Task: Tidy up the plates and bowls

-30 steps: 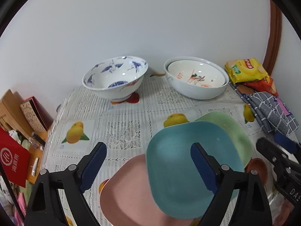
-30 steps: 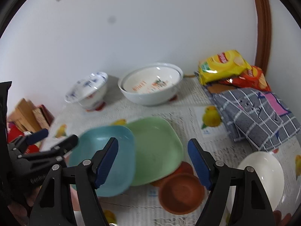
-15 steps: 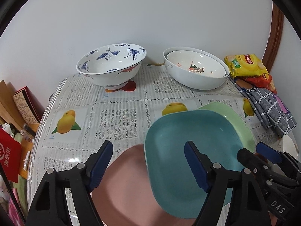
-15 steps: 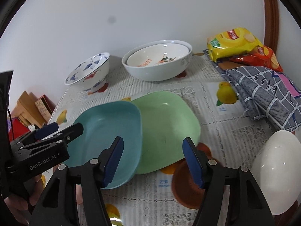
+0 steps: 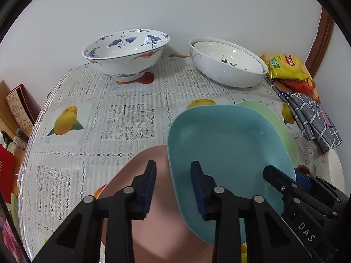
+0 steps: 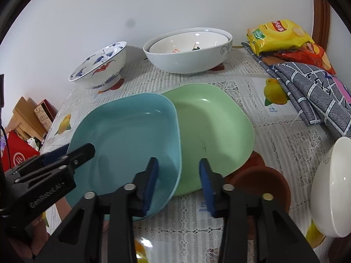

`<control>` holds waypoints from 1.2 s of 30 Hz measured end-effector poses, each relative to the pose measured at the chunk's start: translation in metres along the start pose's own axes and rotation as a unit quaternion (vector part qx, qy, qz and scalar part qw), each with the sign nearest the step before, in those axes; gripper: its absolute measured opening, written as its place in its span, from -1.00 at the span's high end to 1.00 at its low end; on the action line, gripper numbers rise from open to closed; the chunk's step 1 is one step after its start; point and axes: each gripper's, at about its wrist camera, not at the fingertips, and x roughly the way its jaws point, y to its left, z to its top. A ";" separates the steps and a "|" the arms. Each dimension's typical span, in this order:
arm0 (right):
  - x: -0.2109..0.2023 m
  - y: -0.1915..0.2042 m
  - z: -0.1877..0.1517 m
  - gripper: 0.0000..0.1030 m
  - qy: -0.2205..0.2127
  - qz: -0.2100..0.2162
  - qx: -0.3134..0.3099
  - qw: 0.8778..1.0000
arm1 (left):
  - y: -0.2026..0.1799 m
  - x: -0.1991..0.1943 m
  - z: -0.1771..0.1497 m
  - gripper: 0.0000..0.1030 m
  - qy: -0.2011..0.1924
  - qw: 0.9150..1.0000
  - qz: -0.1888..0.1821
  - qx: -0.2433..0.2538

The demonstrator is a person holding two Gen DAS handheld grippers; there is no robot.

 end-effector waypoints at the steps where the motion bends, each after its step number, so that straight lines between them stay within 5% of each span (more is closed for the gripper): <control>1: 0.000 0.001 -0.001 0.51 0.000 0.001 -0.001 1.000 | -0.001 0.000 -0.001 0.57 0.000 1.000 -0.005 0.001; 2: 0.000 0.002 -0.001 0.58 0.001 0.003 -0.002 1.000 | -0.001 0.000 -0.002 0.71 0.000 1.000 -0.008 0.002; 6: -0.004 0.006 -0.003 0.72 -0.007 -0.001 -0.003 1.000 | -0.003 -0.007 -0.006 0.79 -0.010 1.000 0.000 0.007; 36: -0.009 0.039 -0.019 0.74 -0.008 0.054 -0.023 0.998 | 0.042 -0.031 -0.034 0.80 -0.017 1.000 0.011 -0.023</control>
